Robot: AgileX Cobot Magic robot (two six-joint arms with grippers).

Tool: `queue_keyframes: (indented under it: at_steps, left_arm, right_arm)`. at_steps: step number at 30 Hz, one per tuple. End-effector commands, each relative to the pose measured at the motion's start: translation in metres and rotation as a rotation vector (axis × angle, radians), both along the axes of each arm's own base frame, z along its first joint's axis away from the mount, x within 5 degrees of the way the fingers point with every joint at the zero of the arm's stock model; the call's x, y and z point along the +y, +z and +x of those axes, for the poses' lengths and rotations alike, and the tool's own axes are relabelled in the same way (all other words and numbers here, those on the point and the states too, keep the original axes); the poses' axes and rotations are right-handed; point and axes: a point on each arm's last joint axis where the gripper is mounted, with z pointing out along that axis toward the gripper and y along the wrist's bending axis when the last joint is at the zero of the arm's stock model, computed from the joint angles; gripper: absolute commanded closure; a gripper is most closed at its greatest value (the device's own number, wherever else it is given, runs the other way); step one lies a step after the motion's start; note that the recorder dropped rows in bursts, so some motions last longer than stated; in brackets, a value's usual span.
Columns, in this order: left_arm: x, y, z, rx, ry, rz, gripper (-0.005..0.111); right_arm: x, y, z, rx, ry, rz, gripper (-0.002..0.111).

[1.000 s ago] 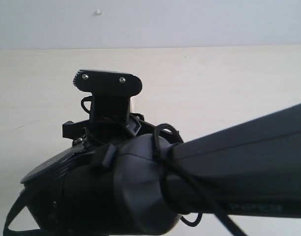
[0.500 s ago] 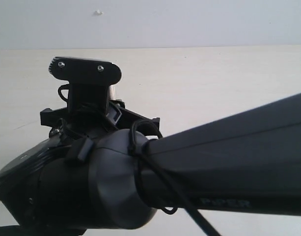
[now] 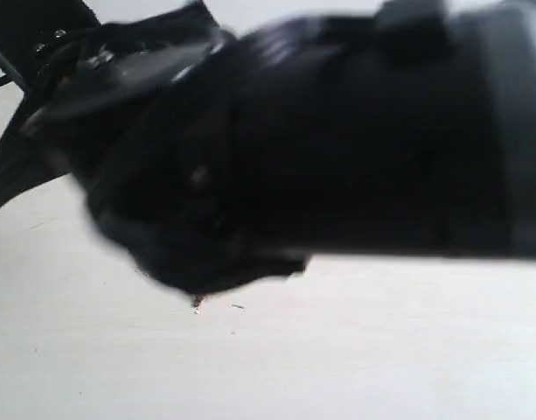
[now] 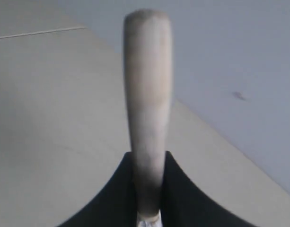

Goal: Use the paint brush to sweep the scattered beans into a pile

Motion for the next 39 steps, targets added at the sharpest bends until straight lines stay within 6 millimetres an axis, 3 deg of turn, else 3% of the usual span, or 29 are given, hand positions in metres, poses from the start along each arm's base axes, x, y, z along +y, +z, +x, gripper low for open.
queue_keyframes:
  at_steps: [1,10,18,23,30,39]
  left_arm:
    - [0.000,0.001,-0.001,-0.009,0.001,0.002,0.107]
    - [0.000,0.001,-0.001,-0.009,0.001,0.002,0.107]
    - [0.000,0.001,-0.001,-0.009,0.001,0.004,0.107]
    - [0.000,0.001,-0.001,-0.009,0.001,0.004,0.107]
    - [0.000,0.001,-0.001,-0.009,0.001,0.004,0.107]
    - [0.000,0.001,-0.001,-0.009,0.001,0.004,0.107]
  right_arm:
    - [-0.013,0.002,0.008,0.016,0.492,0.043,0.108]
    - [-0.068,-0.066,0.043,0.244,0.796,0.229,0.108]
    - [-0.094,-0.119,0.062,0.471,0.775,0.202,0.108]
    - [-0.093,-0.136,0.064,0.474,0.782,0.153,0.108]
    - [-0.098,-0.158,0.083,0.437,0.662,0.122,0.108]
    - [-0.097,-0.158,0.116,0.391,0.627,0.150,0.108]
